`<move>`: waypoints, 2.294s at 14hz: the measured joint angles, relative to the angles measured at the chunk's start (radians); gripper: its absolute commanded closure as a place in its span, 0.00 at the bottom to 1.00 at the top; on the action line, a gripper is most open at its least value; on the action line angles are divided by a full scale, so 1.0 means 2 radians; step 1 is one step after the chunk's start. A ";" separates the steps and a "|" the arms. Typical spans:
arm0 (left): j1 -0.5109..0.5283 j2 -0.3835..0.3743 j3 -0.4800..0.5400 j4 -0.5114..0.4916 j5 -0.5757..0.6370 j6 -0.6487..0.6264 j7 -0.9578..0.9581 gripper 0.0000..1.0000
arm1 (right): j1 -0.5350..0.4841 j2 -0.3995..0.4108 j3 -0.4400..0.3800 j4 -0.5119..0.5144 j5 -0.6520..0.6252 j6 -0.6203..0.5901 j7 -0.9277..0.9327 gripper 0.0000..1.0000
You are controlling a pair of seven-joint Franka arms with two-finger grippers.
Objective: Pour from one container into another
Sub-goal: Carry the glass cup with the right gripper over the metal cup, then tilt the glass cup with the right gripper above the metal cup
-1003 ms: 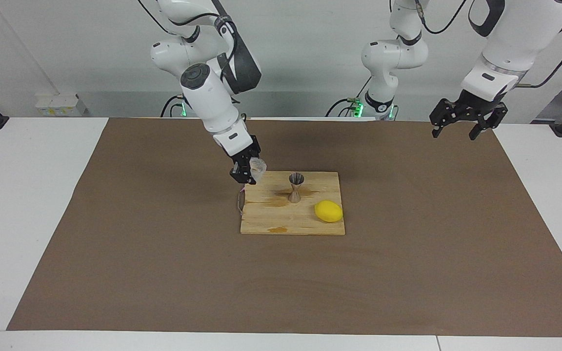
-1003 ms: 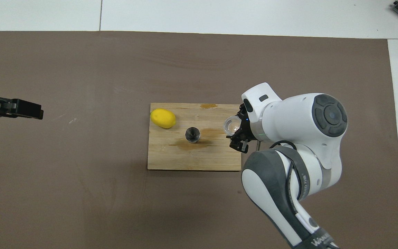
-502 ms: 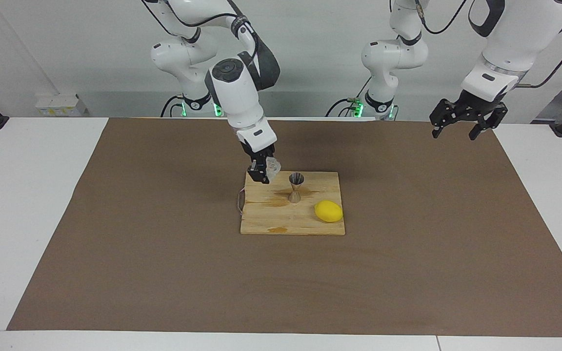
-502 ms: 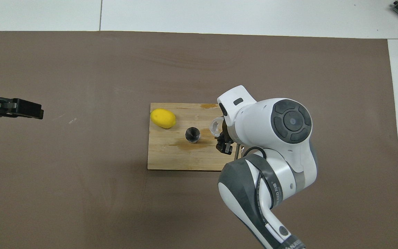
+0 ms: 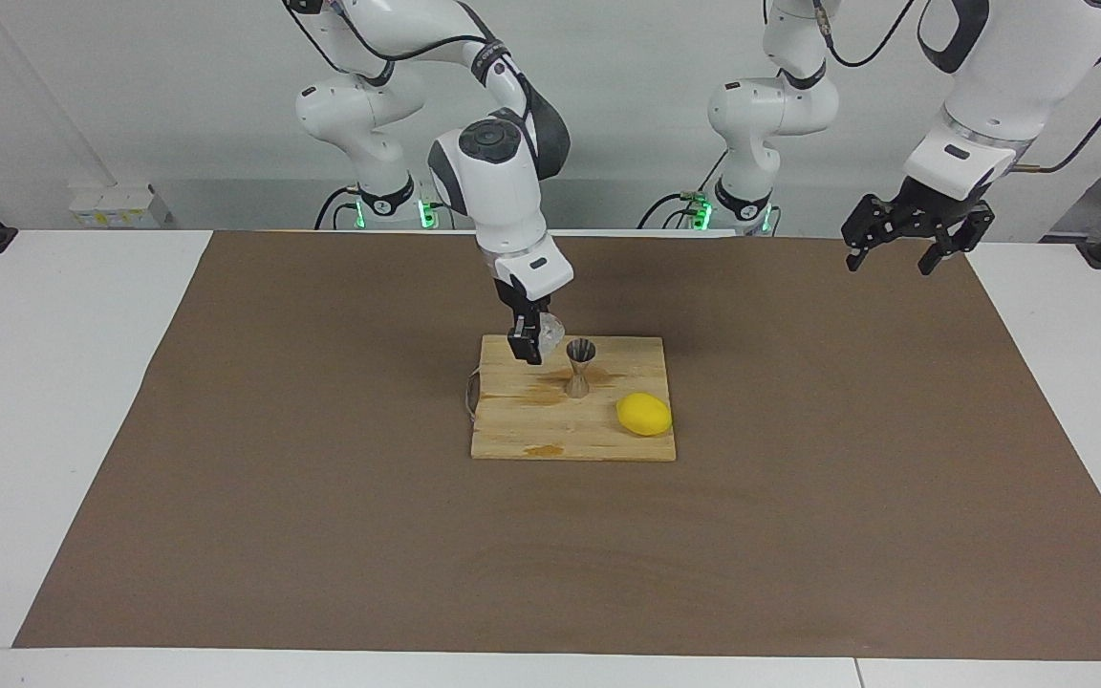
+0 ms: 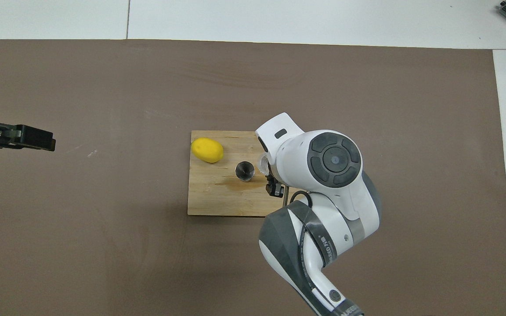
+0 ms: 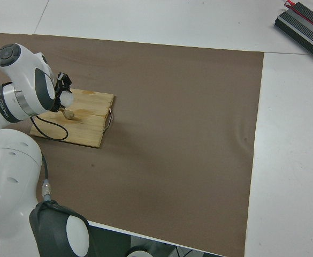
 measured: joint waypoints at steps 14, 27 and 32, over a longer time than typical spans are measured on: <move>0.000 0.002 0.000 0.000 0.000 0.000 -0.001 0.00 | 0.032 0.015 0.000 0.010 -0.080 -0.017 0.041 0.40; 0.000 0.003 0.000 0.001 0.000 0.000 -0.001 0.00 | 0.055 0.023 0.000 0.026 -0.147 -0.051 0.058 0.40; 0.000 0.003 0.000 0.001 0.000 0.000 -0.002 0.00 | 0.057 0.033 0.000 0.040 -0.157 -0.058 0.058 0.40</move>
